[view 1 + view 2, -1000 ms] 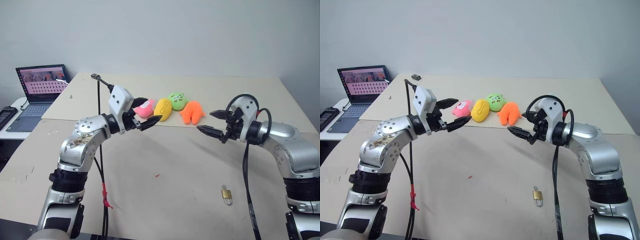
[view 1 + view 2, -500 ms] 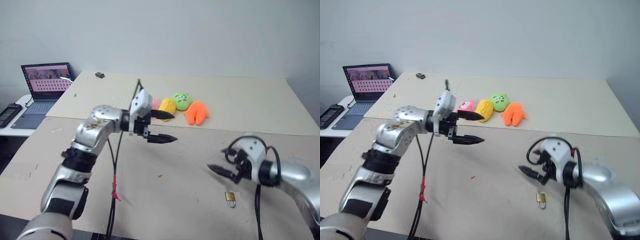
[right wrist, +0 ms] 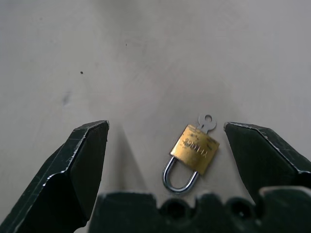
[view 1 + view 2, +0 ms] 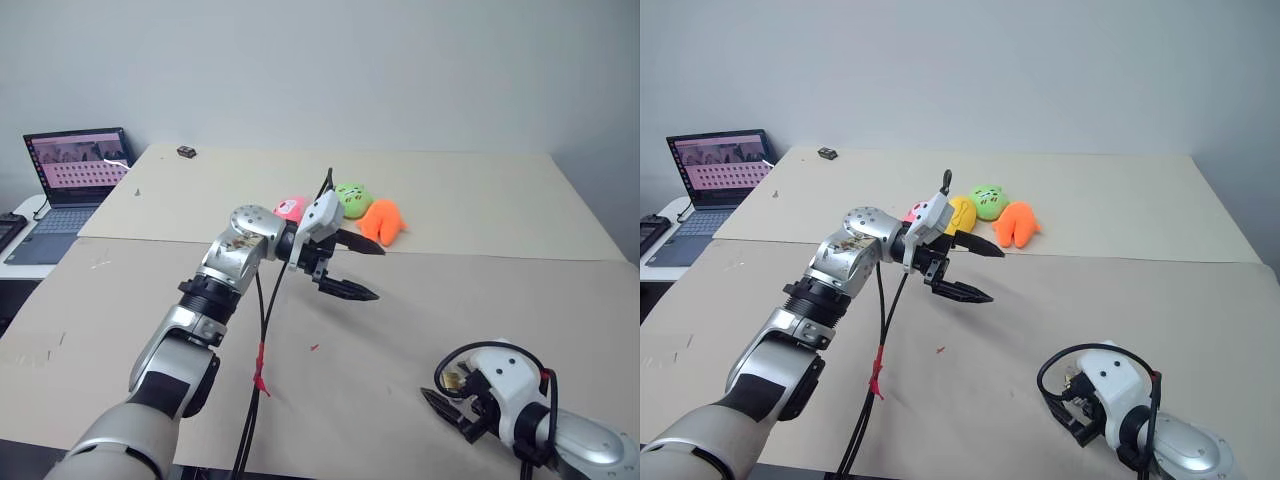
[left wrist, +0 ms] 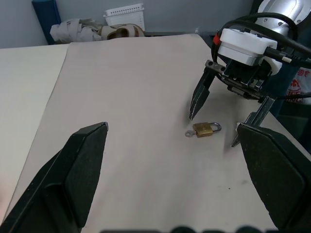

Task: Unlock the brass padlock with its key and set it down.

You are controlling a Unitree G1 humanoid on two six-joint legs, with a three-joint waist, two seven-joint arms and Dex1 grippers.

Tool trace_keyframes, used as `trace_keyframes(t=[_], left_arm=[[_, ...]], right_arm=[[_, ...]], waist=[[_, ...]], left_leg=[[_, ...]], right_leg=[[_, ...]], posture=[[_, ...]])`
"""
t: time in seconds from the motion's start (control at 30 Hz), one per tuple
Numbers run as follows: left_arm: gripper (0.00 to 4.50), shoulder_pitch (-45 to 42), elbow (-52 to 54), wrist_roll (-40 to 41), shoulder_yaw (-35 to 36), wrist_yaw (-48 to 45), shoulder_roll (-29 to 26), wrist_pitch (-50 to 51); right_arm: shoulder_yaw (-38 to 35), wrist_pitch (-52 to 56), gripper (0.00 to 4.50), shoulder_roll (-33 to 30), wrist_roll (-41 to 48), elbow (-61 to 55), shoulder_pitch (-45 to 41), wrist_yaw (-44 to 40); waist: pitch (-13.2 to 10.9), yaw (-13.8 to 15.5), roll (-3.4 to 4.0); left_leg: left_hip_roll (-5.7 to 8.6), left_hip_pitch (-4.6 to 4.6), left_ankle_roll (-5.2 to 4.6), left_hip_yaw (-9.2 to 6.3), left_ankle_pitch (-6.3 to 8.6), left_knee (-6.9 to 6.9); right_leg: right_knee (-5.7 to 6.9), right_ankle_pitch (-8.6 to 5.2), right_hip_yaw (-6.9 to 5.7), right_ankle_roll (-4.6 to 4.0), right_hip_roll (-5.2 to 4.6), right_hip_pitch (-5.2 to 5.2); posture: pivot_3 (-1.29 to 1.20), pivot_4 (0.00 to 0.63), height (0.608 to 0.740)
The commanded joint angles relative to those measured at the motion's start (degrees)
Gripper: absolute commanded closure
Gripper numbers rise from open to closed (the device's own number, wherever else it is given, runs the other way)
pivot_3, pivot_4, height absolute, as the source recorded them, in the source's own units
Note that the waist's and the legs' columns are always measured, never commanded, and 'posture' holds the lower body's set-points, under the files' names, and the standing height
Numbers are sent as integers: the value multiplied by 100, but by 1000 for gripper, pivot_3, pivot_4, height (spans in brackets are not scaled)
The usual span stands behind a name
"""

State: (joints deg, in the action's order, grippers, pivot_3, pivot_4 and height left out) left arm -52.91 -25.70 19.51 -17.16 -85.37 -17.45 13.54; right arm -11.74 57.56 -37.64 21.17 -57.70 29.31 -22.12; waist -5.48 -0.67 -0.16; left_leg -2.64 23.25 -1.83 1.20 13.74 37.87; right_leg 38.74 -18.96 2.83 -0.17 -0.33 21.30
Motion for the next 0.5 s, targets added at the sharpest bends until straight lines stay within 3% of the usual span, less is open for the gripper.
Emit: trace_keyframes(t=[0.03, 0.5], left_arm=[[0, -84, 159, 10, 110, -63, 14, -2], [0, 50, 618, 19, 216, 117, -260, 284]], right_arm=[[-48, -131, 21, 43, -138, -136, 62, 97], [217, -914, 21, 347, -598, 704, 260, 101]], waist=[[0, 1, -1], [0, 1, 0]], left_leg=[[1, 2, 0, 0, 0, 1], [9, 12, -14, -10, 9, 0]], right_leg=[[0, 0, 0, 1, 0, 1], [7, -13, 13, 21, 3, 3]], posture=[[0, 150, 650], [0, 150, 650]])
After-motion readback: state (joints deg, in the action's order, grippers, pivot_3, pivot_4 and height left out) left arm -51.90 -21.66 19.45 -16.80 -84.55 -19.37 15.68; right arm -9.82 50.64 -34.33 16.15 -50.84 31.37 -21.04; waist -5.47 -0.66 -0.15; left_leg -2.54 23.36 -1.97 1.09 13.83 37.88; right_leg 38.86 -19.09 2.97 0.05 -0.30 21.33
